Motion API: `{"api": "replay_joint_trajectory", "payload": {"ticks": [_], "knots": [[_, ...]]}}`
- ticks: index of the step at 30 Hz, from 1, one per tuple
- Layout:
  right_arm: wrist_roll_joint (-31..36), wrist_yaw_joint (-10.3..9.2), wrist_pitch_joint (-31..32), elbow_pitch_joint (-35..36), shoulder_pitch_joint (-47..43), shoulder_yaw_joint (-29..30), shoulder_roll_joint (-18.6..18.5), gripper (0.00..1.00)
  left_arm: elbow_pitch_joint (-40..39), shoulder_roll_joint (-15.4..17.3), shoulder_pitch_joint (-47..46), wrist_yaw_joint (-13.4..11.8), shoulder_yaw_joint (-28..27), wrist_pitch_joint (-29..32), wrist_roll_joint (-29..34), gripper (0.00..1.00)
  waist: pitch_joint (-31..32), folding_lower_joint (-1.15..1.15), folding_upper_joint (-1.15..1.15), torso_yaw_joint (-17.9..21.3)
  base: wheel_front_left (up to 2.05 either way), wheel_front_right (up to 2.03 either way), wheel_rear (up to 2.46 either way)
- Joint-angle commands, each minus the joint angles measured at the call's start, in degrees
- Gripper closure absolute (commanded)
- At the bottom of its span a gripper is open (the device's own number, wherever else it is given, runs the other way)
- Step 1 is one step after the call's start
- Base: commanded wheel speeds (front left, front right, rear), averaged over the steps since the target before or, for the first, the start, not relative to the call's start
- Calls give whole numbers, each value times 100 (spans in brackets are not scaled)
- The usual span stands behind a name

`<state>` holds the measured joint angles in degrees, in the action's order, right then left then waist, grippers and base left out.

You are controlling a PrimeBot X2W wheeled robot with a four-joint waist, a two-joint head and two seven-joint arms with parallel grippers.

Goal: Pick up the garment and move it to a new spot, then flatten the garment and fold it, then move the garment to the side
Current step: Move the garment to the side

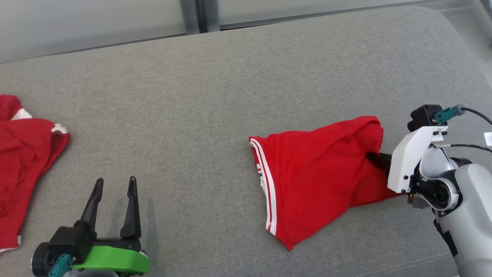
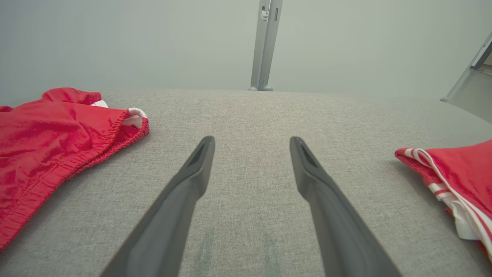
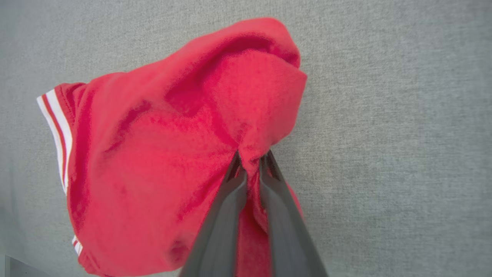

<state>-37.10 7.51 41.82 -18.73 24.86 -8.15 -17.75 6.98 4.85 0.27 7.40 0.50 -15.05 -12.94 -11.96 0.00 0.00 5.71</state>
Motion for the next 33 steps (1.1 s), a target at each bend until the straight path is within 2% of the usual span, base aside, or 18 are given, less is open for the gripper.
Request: {"api": "replay_joint_trajectory", "payload": {"ticks": [1,7,12,19,27,33], "knots": [[-24,-4,-66,-26,59,-23,-20,100,-55,73,6,15,-2,-14,49,0,-80,0,0,572,0,0,0],[45,-4,-483,-61,154,-182,35,100,-236,184,-22,15,15,-13,15,0,-227,0,0,1261,0,0,0],[115,-4,-1094,-158,348,-278,71,100,-342,300,-128,15,7,-14,41,0,-446,0,0,1403,0,0,0],[203,-4,-1468,-643,1161,25,-79,100,-411,576,-377,12,33,-10,81,0,-1082,0,0,1125,0,0,0],[991,-6,-1633,-1667,2123,1010,-770,100,-597,835,-553,-12,-87,-2,-13,0,-1718,0,0,587,0,0,0],[1367,-6,-1789,-2143,2376,1356,-812,100,-641,875,-615,-39,-114,-5,-43,0,-1820,0,0,474,0,0,0]]}}
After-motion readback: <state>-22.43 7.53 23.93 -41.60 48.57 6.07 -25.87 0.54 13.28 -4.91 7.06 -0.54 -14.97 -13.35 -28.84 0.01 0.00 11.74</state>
